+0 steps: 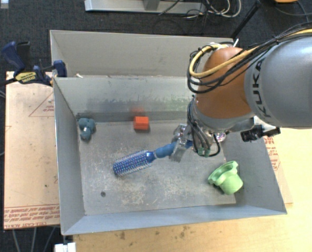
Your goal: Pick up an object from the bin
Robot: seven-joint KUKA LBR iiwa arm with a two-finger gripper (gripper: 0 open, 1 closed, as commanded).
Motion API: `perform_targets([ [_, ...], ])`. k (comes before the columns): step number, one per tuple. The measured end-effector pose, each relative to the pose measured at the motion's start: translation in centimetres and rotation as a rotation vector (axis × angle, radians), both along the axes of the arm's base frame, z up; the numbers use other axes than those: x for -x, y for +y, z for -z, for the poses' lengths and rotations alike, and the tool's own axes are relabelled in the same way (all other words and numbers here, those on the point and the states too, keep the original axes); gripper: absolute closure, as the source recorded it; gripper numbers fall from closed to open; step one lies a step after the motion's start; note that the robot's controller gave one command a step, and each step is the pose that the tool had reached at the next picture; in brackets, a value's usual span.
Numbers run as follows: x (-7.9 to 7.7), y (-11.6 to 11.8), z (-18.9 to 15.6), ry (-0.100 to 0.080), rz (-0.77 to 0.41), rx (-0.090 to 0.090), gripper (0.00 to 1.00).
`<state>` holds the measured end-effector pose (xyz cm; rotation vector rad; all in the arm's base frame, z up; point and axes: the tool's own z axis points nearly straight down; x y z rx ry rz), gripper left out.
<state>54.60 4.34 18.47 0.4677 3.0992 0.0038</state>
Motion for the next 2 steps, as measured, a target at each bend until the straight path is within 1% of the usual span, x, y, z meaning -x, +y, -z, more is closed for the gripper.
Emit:
perform_targets([
  [1, -1.6, -0.1, -12.0, -0.003, 0.007, 0.001, 1.0],
  [2, 6.1, -2.3, -11.8, 0.01, -0.182, 0.002, 1.0],
])
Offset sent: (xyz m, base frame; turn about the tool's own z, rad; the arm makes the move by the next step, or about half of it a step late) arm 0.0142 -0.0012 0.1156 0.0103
